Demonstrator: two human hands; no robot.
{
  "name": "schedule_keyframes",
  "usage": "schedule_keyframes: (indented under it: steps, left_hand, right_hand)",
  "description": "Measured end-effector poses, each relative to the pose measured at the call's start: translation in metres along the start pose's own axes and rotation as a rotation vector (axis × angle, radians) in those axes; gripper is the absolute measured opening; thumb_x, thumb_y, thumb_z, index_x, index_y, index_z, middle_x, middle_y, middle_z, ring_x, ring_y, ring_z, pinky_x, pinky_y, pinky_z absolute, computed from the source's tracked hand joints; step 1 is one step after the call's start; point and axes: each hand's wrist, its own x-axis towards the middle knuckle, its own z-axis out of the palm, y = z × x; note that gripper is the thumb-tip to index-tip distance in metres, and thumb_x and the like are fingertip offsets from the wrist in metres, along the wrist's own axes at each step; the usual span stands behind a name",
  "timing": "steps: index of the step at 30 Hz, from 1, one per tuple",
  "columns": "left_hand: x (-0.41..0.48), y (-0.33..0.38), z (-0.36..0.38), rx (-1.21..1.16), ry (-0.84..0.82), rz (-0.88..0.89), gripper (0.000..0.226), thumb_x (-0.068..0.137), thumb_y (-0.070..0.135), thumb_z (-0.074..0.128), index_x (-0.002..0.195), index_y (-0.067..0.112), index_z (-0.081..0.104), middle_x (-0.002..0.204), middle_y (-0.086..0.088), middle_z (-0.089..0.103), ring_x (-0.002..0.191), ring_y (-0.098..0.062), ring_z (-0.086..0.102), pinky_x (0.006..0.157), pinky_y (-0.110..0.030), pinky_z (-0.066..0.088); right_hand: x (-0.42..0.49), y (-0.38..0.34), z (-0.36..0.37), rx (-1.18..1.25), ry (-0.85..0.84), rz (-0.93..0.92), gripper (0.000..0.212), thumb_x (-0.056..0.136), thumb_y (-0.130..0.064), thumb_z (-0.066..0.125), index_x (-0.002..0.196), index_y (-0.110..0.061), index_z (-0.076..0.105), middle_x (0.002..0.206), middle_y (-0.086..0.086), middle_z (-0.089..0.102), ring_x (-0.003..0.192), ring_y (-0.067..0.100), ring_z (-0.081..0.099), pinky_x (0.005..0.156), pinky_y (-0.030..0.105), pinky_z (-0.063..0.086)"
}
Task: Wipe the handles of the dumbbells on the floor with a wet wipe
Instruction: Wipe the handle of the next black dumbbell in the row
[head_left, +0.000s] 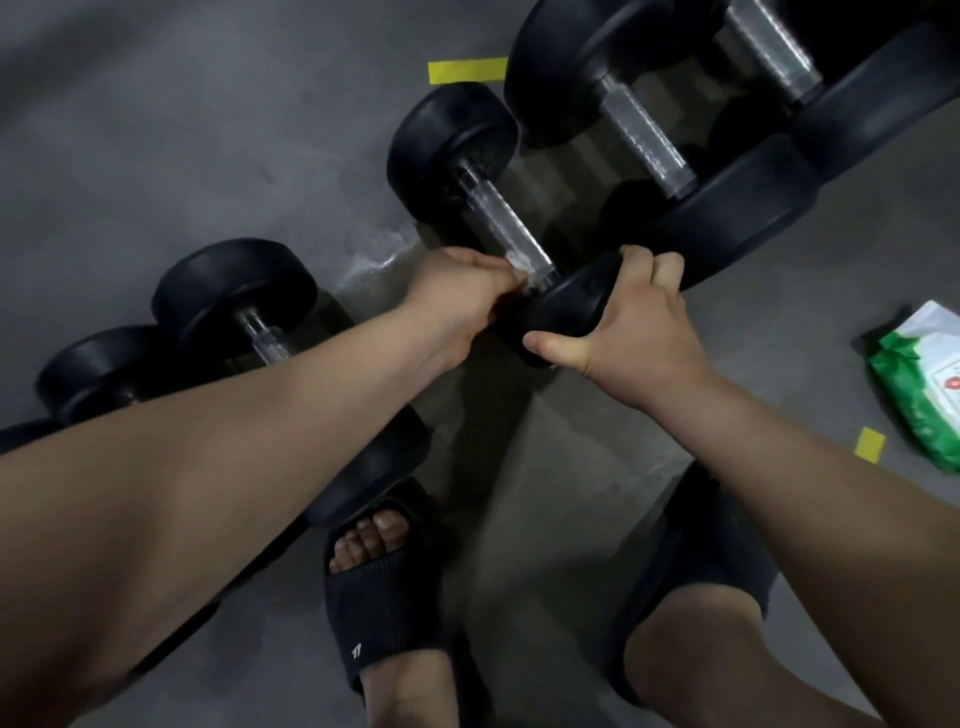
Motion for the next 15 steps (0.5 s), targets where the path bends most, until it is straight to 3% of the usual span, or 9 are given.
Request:
schedule_keyframes:
  steps: [6, 8, 11, 13, 15]
  left_hand:
    - [0.0024, -0.0062, -0.004, 0.212, -0.011, 0.109, 0.005, 0.084, 0.011, 0.077, 0.085, 0.014, 0.073, 0.075, 0.0, 0.073, 0.07, -0.013, 0.068, 0.062, -0.026, 0.053]
    - [-0.0001, -0.0102, -0.002, 0.236, -0.034, 0.106, 0.011, 0.086, 0.006, 0.072, 0.081, 0.016, 0.072, 0.076, -0.002, 0.073, 0.072, -0.015, 0.069, 0.066, -0.027, 0.056]
    - [0.002, -0.0083, -0.0047, 0.007, -0.037, 0.045, 0.011, 0.085, 0.002, 0.075, 0.094, 0.007, 0.071, 0.094, -0.013, 0.077, 0.092, -0.026, 0.075, 0.089, -0.041, 0.06]
    - [0.0047, -0.0059, -0.0068, -0.194, -0.051, -0.011, 0.027, 0.085, -0.002, 0.075, 0.111, -0.003, 0.067, 0.101, -0.018, 0.076, 0.096, -0.026, 0.075, 0.093, -0.04, 0.059]
    - [0.0025, -0.0082, -0.0047, -0.229, -0.044, -0.014, 0.027, 0.086, -0.001, 0.075, 0.111, -0.004, 0.066, 0.101, -0.018, 0.076, 0.095, -0.026, 0.075, 0.091, -0.04, 0.06]
  right_hand:
    - [0.0004, 0.0007, 0.0008, -0.005, 0.003, -0.003, 0.126, 0.053, -0.073, 0.083, 0.149, -0.014, 0.026, 0.137, 0.004, 0.027, 0.128, 0.032, 0.043, 0.105, 0.043, 0.045]
    - [0.0, 0.0002, 0.0003, -0.003, 0.003, -0.003, 0.126, 0.053, -0.073, 0.083, 0.148, -0.014, 0.026, 0.137, 0.004, 0.027, 0.128, 0.032, 0.043, 0.105, 0.042, 0.045]
    - [-0.0005, -0.0004, -0.0004, -0.002, 0.001, 0.0, 0.127, 0.053, -0.073, 0.082, 0.15, -0.014, 0.025, 0.138, 0.005, 0.027, 0.13, 0.033, 0.042, 0.106, 0.043, 0.045]
    - [-0.0005, -0.0002, -0.0004, -0.001, -0.004, 0.001, 0.127, 0.054, -0.073, 0.083, 0.15, -0.014, 0.024, 0.139, 0.005, 0.026, 0.13, 0.032, 0.041, 0.107, 0.044, 0.044]
    - [-0.0006, -0.0002, 0.0003, -0.006, -0.006, 0.001, 0.126, 0.054, -0.073, 0.083, 0.149, -0.014, 0.025, 0.139, 0.005, 0.026, 0.13, 0.032, 0.041, 0.106, 0.043, 0.044]
